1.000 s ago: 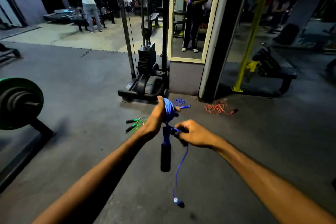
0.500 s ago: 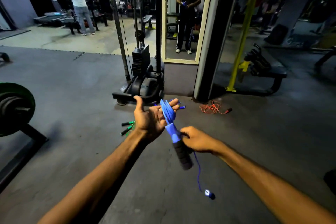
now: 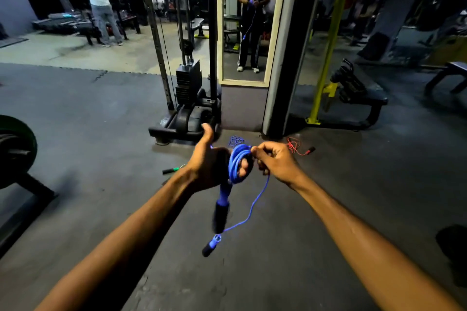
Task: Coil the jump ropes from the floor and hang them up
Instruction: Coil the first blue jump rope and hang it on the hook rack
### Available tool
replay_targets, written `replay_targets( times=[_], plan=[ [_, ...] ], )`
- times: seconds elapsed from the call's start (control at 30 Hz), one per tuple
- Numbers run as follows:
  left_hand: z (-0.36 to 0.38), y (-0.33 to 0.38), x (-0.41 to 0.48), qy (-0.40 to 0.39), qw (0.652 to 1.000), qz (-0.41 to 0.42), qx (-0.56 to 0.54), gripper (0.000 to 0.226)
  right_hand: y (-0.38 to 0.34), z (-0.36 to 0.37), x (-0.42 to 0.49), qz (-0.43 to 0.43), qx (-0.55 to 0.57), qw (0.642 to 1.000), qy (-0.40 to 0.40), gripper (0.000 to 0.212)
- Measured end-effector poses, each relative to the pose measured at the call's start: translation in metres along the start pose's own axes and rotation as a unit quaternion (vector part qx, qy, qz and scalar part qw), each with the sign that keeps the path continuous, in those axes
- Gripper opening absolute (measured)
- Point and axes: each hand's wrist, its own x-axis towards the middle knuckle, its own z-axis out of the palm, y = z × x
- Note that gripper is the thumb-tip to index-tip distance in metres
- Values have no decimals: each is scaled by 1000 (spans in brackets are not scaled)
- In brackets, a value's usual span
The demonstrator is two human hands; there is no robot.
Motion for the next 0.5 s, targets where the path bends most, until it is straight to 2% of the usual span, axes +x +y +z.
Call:
replay_targets(
  times=[0.07,0.13,0.2,0.33,0.43,0.5],
  plan=[
    [-10,-3,2,15,991,63,-118,129,16,10,-6,41,-28,998,-33,30],
    [-8,-5,0,7,984,86,-154,130,22,20,-13,65,-66,991,-93,40],
    [-4,-5,-2,-9,985,69,-157,128,20,23,-15,65,-80,989,-109,38],
    [0,-5,-11,-47,987,14,-151,126,19,7,1,38,-100,994,-12,29],
    [7,-8,-14,-35,996,-37,-75,117,12,-9,14,-18,-121,990,71,27],
    [15,-13,-13,-23,997,-62,-44,110,-2,-12,18,-67,-141,984,91,23]
  ],
)
